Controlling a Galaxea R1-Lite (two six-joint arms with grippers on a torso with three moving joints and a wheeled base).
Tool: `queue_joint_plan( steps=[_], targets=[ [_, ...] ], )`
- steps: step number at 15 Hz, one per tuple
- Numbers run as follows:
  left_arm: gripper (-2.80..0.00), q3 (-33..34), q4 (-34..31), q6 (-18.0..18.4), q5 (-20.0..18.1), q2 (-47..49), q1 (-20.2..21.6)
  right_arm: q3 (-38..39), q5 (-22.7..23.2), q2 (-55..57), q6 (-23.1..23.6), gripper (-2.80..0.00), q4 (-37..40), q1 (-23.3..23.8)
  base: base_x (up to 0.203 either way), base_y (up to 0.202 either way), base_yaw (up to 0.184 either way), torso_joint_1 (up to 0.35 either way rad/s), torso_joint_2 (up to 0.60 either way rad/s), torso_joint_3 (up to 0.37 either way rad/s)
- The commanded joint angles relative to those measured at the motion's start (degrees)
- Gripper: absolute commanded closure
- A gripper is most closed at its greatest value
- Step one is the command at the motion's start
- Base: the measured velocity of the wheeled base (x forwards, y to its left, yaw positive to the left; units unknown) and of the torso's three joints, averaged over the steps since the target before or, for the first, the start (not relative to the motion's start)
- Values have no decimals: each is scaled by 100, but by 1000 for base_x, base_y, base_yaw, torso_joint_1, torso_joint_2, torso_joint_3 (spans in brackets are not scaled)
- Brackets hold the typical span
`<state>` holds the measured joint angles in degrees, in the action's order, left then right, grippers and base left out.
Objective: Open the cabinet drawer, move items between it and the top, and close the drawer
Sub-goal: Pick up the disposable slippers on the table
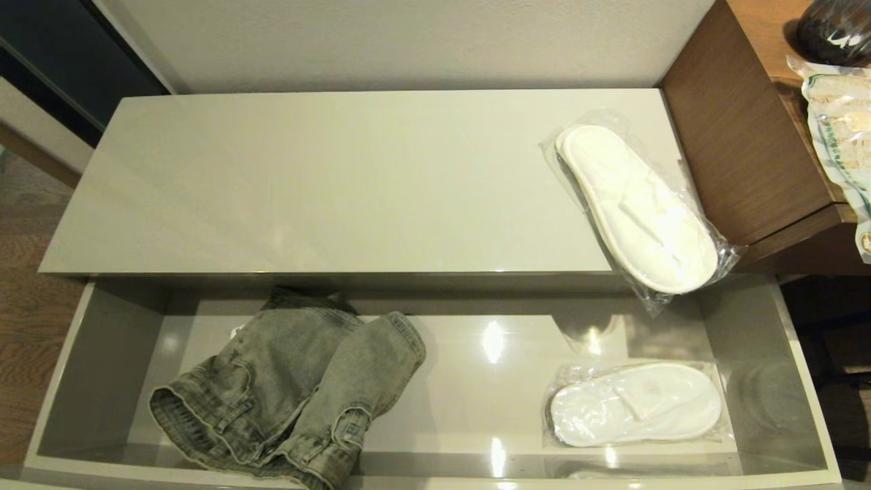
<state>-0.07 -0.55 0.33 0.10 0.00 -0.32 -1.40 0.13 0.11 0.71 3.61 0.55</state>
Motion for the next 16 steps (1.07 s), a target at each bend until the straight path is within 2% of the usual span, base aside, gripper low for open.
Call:
queue_joint_plan(
  steps=[1, 8, 11, 16],
  targets=[
    [0, 7, -7, 2, -1, 9, -3, 0, 4, 7, 8, 0, 0, -2, 0, 0, 0, 0, 0, 0],
    [0, 7, -7, 2, -1, 9, -3, 0, -23, 7, -88, 0, 0, -2, 0, 0, 0, 0, 0, 0],
    [0, 7, -7, 2, -1, 9, -3, 0, -4, 7, 184, 0, -9, -2, 0, 0, 0, 0, 0, 0],
    [0, 7, -7, 2, -1, 9, -3, -22, -22, 7, 184, 0, 56, 3, 0, 0, 0, 0, 0, 0]
  ],
)
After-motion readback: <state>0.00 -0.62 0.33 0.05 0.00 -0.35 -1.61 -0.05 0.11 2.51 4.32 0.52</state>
